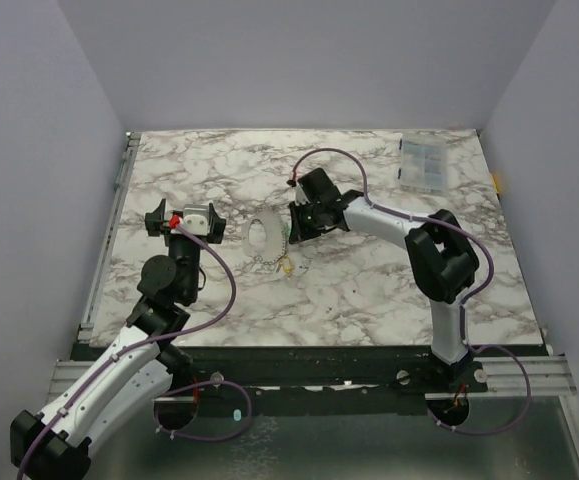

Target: Put the keys on the keyring

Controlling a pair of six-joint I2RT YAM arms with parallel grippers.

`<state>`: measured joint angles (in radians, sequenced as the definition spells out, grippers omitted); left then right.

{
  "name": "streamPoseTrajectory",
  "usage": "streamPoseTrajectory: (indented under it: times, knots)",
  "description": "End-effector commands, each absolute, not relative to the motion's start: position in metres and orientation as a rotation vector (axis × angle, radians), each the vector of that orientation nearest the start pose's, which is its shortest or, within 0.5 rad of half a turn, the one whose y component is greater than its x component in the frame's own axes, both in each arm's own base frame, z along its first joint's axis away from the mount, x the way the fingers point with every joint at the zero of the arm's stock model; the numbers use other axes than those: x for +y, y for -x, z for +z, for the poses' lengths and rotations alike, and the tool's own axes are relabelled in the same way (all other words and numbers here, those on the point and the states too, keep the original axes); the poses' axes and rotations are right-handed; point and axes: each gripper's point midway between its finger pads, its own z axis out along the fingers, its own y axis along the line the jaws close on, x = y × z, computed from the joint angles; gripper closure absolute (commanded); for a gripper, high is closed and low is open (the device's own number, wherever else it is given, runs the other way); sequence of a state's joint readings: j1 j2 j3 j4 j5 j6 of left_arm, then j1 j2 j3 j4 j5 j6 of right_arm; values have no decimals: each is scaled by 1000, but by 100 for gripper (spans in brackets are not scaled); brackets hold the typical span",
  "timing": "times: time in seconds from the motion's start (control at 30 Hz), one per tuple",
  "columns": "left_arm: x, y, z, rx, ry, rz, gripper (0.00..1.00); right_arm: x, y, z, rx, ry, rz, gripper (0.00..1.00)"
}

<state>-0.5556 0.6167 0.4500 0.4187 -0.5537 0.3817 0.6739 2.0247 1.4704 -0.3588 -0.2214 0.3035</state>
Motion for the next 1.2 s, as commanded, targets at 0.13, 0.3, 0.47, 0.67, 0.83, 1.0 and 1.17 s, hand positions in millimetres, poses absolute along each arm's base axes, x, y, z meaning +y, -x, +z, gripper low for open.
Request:
streamPoseTrajectory:
  times: [0.13,0.3,0.47,0.67,0.83,1.0,1.17]
  knots:
    - [-61,-290,303,1340,-195,202,1,330,-335,52,2541,614,705,99]
    - [-62,-290,303,1340,-201,199,1,313,-323,30,2622,622,719,93]
    - [-62,-290,303,1342,-206,199,1,292,-321,16,2673,606,656,63]
    - [-63,-290,303,1342,-212,202,1,275,-322,14,2699,612,533,41]
    - [-63,-290,303,1343,-213,202,1,266,-328,36,2650,604,460,37]
    - [-64,-291,302,1344,-220,198,1,275,-343,73,2514,584,506,33]
    - [-66,-291,302,1344,-231,196,1,291,-356,77,2456,568,564,33]
